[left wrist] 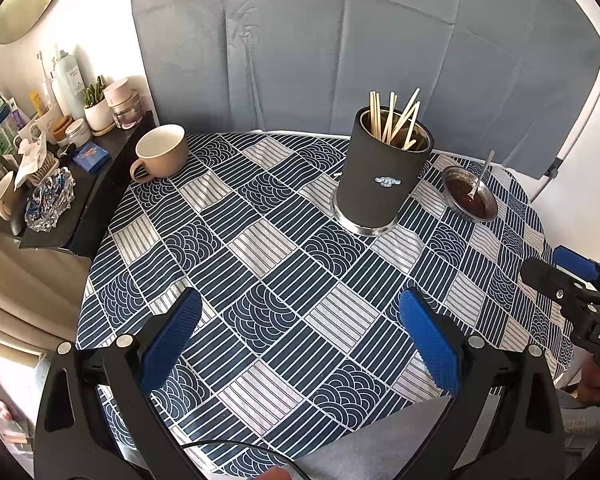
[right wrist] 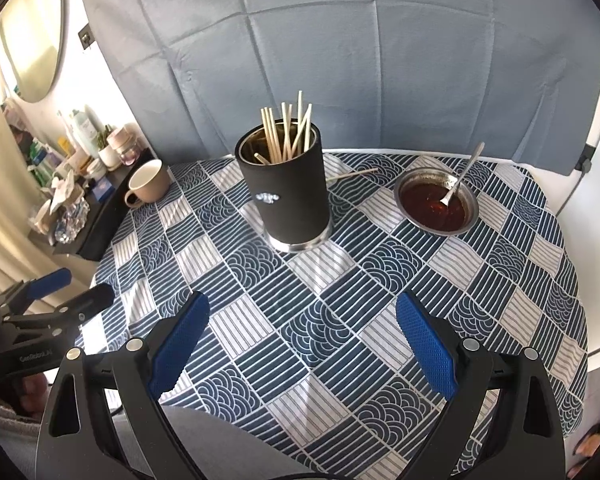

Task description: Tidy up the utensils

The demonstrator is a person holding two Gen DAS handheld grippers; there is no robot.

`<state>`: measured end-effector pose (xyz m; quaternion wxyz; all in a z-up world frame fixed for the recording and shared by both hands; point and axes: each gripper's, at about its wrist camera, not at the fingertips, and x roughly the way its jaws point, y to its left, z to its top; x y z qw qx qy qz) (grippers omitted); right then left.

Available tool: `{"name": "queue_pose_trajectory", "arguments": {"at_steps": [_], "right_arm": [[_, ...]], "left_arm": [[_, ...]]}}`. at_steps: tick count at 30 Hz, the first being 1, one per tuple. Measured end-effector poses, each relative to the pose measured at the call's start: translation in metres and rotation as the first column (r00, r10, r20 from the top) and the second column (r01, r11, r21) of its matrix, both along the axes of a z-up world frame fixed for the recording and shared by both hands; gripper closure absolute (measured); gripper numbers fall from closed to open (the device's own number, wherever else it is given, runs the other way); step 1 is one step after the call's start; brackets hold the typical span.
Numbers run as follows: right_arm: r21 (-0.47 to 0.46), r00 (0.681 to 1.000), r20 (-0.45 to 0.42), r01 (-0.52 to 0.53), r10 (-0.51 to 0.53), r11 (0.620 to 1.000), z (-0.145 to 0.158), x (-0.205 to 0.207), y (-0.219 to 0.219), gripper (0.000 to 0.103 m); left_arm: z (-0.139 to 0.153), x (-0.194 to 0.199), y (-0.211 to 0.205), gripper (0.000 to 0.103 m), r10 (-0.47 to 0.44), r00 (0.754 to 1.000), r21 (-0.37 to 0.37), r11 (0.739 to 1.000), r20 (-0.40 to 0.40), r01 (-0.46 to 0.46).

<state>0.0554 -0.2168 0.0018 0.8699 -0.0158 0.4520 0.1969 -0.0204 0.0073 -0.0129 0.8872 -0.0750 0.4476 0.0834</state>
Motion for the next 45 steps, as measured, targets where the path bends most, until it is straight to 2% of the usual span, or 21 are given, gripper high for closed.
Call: {"name": "queue_pose_trajectory", "arguments": {"at_steps": [45], "right_arm": [[-0.012,1.0,-0.007,-0.008,0.008,1.0,-0.0033,-0.0007,0.0021,0.013]], "left_arm": [[-0.0049,0.0026,0.0035,0.006,-0.007,1.0,-0.021,1.0,-0.028,0.006]]}}
